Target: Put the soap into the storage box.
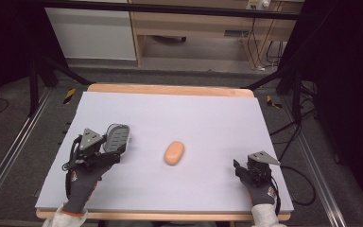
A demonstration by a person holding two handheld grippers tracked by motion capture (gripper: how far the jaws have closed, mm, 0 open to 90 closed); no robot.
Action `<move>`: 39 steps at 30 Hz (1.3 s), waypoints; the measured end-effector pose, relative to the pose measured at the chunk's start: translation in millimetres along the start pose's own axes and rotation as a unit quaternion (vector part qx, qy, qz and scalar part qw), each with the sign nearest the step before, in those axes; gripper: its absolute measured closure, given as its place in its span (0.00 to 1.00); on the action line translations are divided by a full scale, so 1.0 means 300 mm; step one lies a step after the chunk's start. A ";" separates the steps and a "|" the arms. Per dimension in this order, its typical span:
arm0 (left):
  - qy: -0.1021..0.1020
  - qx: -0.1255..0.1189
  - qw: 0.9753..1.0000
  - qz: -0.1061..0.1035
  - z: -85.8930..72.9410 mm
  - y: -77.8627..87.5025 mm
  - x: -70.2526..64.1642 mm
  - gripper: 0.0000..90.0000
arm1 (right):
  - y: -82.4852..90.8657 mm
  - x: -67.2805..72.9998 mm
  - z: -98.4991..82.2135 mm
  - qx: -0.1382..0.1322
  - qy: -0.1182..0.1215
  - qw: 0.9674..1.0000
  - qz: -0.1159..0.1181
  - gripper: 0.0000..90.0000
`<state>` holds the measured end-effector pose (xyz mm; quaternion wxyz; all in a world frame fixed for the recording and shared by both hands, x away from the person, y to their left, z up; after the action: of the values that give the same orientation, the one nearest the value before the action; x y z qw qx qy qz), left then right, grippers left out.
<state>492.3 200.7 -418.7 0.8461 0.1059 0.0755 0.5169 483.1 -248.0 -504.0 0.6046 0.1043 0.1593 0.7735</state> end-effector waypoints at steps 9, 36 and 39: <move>-0.013 0.003 1.000 -0.014 0.032 -0.047 -0.059 0.26 | 0.000 -0.001 0.001 0.000 0.003 1.000 0.000 0.45; -0.035 0.025 0.998 -0.042 0.023 -0.194 -0.197 0.27 | -0.003 -0.003 -0.002 0.004 0.003 1.000 0.000 0.49; -0.033 0.027 0.998 -0.044 0.016 -0.214 -0.211 0.27 | -0.004 -0.003 -0.003 0.005 0.003 1.000 -0.001 0.49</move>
<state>519.7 115.3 -429.5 0.8671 0.1421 0.0664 0.4728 484.2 -248.6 -505.2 0.6044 0.1048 0.1645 0.7725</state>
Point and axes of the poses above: each handheld gripper's, and its own axes: y roughly backward along the jaws, z roughly out of its top, x roughly to its left, the point moved 6 cm from there along -y, roughly forward along the jaws, and after that the axes turned 14 degrees about -x, right-handed, at the moved point
